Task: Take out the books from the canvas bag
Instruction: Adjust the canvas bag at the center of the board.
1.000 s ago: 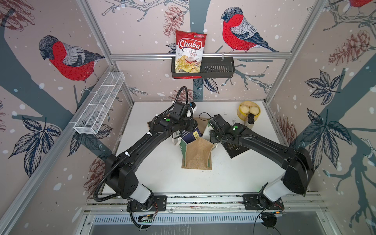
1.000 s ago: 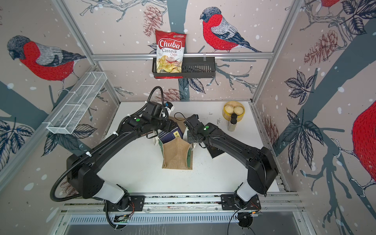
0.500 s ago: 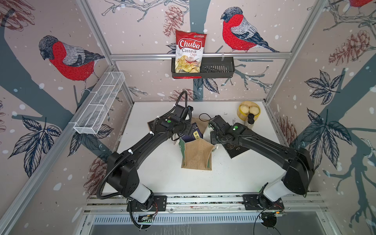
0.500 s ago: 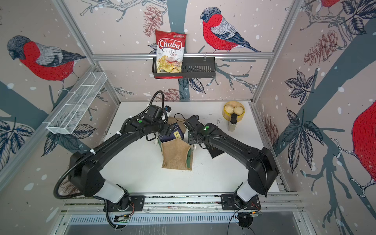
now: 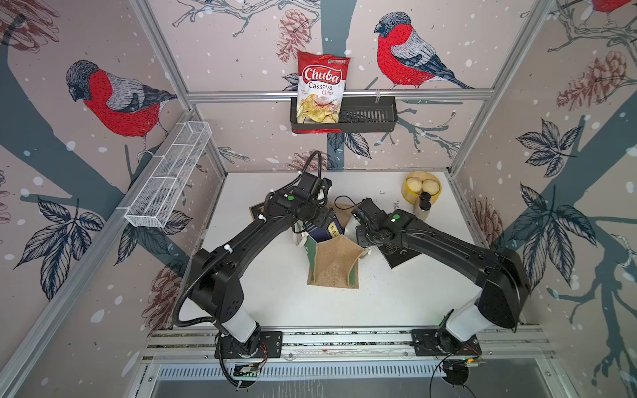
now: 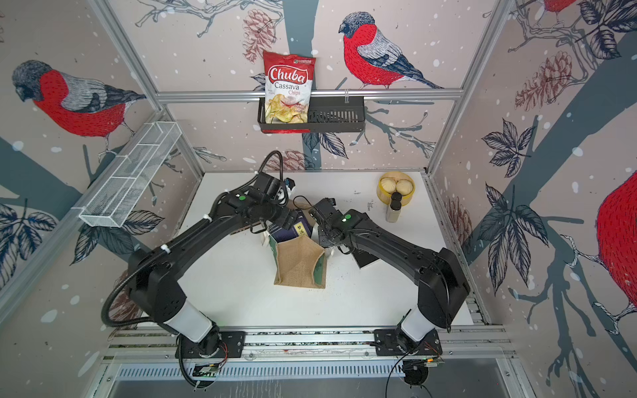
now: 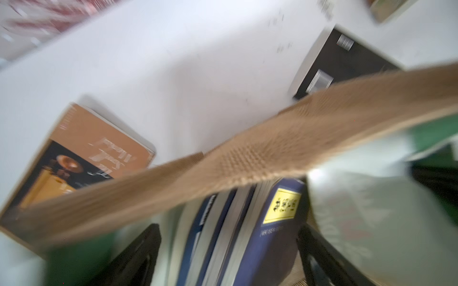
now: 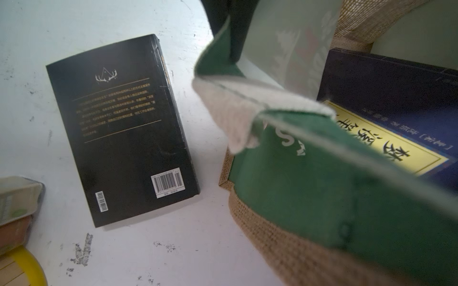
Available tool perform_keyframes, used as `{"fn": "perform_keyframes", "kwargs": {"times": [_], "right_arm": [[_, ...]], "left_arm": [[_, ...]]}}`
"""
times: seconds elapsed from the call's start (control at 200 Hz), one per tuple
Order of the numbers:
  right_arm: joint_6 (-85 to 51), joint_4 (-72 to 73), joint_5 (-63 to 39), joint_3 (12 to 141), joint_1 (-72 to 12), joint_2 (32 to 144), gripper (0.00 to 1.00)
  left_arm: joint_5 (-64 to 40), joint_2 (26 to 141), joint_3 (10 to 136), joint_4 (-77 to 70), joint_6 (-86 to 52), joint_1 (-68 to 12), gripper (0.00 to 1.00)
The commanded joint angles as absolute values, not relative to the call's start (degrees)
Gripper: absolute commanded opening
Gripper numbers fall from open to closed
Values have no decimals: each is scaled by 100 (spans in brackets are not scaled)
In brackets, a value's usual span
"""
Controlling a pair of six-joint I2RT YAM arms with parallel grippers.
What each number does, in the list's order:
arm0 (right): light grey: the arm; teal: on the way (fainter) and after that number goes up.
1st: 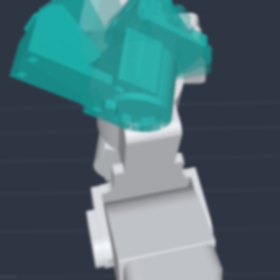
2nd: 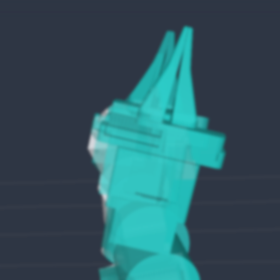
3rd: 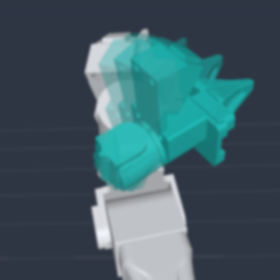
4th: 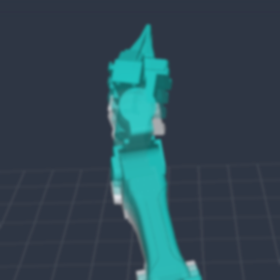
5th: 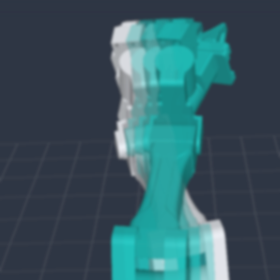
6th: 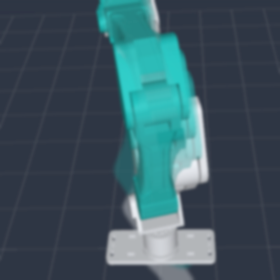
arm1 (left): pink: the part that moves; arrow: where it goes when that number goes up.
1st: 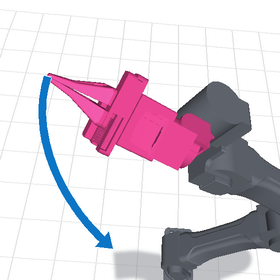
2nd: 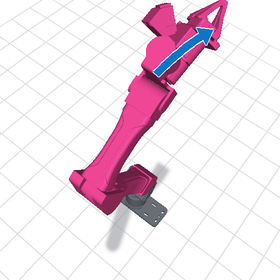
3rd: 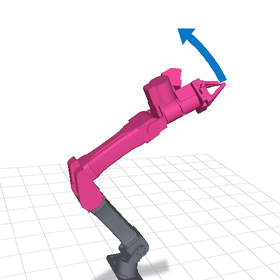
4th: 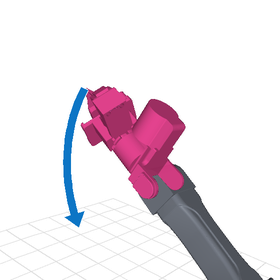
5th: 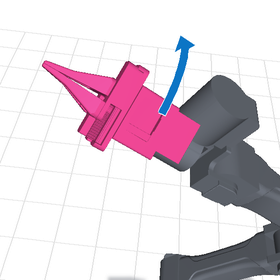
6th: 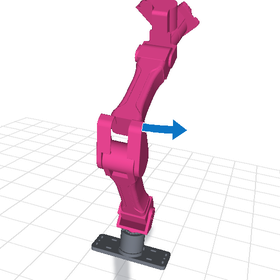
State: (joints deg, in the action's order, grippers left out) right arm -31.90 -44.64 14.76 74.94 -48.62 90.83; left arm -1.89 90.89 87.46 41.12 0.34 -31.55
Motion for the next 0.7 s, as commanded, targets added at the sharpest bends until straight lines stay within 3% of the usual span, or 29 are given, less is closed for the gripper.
{"fn": "perform_keyframes", "kwargs": {"times": [0.0, 0.115, 0.305, 0.495, 0.695], "right_arm": [[-3260, -5019, 1566, 7611, -4862, 9143, 0], [-3314, -5211, 1584, 7732, -4863, 9168, 0], [-3434, -5479, 1608, 7824, -4860, 9088, 0], [-3522, -5578, 1573, 7813, -4860, 8996, 0], [-3529, -5591, 1606, 7847, -4858, 8991, 1]], "left_arm": [[13, 8679, 9204, 4425, -186, -3147, 89], [635, 8572, 9667, 4986, -565, -3061, 91], [453, 8692, 9387, 5519, -1127, -2616, 91], [-426, 8712, 9003, 5175, -1435, -2162, 89], [-2395, 8719, 8567, 4459, -1338, -2162, 81]]}}
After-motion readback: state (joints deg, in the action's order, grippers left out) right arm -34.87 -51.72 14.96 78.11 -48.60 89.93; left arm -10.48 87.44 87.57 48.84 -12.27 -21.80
